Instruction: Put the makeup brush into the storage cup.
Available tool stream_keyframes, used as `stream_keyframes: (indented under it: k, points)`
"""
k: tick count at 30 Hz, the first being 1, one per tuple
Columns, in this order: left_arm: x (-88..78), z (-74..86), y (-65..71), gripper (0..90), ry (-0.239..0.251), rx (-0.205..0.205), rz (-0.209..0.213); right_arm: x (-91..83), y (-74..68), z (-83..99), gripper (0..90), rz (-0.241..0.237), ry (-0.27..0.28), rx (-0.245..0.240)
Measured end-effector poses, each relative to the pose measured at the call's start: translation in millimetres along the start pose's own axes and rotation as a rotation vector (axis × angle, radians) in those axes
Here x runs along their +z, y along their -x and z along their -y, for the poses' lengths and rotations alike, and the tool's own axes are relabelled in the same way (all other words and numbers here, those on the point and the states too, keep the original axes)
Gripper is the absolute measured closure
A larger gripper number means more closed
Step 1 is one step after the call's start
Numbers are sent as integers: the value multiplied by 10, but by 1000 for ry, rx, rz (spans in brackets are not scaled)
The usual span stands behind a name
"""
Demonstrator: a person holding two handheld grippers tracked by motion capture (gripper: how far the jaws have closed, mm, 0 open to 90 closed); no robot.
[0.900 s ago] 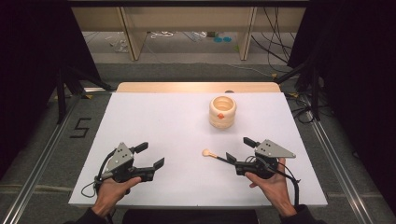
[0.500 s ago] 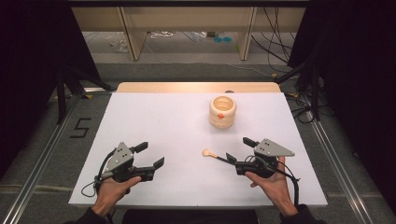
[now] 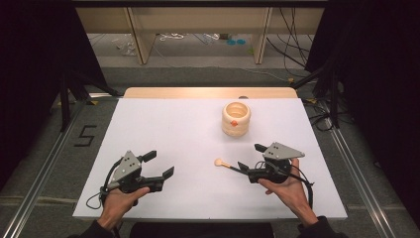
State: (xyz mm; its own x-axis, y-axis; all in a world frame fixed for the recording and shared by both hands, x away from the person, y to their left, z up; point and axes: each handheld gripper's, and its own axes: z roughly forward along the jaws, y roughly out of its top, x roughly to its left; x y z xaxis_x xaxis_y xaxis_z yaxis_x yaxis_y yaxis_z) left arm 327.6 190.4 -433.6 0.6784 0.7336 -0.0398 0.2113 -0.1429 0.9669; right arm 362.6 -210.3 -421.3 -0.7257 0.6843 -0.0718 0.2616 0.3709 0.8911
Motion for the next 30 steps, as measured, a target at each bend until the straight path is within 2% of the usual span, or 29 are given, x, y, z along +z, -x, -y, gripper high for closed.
stream_keyframes:
  k: [2,4,9,13,14,16,21,22,23,24,25,26,30]
  points:
    - [-2,-1,-1,170,1,-2,0,27,9,-30,205,-6,-36,-16]
    - [-2,-9,-15,170,5,12,0,52,35,-64,208,-9,-59,-33]
    - [-4,-12,-18,170,6,7,-1,127,99,-156,209,-42,-148,-58]
    - [-5,-9,-12,170,4,4,-1,218,127,-178,223,-54,-210,-60]
    - [-3,-11,-16,170,4,8,-1,241,142,-179,227,-62,-215,-79]
    - [0,-7,-8,170,3,0,-1,278,153,-191,227,-71,-251,-82]
    - [2,-7,-6,170,-1,-3,-1,366,161,-213,232,-71,-323,-125]
    - [2,-7,-6,170,-1,-3,-1,366,161,-213,232,-71,-323,-125]
    - [0,-5,-2,170,-2,-4,0,399,162,-223,239,-97,-356,-137]
    - [0,-5,-2,170,-2,-4,0,399,162,-223,239,-97,-356,-137]
    - [1,-9,-5,170,1,-6,0,421,167,-243,241,-107,-400,-143]
    - [1,-9,-6,170,1,-3,0,447,165,-246,243,-99,-401,-150]
    - [2,-9,-5,170,1,-7,1,515,170,-292,255,-120,-438,-174]
